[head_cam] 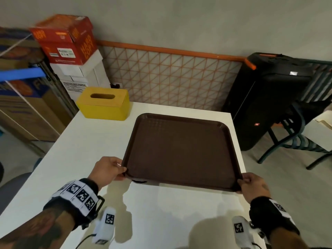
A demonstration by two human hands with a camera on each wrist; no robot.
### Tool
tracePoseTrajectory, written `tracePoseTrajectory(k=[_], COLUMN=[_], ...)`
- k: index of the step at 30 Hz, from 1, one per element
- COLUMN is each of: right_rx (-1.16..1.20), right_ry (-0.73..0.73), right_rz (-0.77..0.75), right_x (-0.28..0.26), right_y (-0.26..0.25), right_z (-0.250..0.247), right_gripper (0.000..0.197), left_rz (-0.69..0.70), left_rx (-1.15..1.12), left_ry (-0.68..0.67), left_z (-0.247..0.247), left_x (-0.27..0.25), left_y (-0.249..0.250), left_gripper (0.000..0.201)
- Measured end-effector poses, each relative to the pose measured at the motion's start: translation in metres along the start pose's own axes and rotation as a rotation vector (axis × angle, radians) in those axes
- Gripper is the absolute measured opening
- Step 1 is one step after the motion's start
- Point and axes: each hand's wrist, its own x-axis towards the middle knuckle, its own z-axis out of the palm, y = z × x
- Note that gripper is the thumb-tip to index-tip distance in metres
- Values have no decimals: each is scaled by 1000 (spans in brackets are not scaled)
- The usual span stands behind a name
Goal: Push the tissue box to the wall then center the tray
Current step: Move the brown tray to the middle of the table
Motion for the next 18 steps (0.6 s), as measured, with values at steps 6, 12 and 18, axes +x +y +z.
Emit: tracePoseTrajectory(k=[6, 12, 18], right_rx=[-19, -99, -65], right_ry=[6, 67, 109], right_rz=[1, 1, 16], right_x=[61, 84, 96], right_y=[-40, -55, -50], right_z=[31, 60, 68], right_gripper=[9, 10, 18], left_rz=[-35, -40, 10], left_rx=[6, 16, 0], left_ry=[-18, -18, -18], left_z=[1, 1, 8], left_x=[71, 111, 122], left_y=[25, 30, 26], left_gripper=[7, 10, 11])
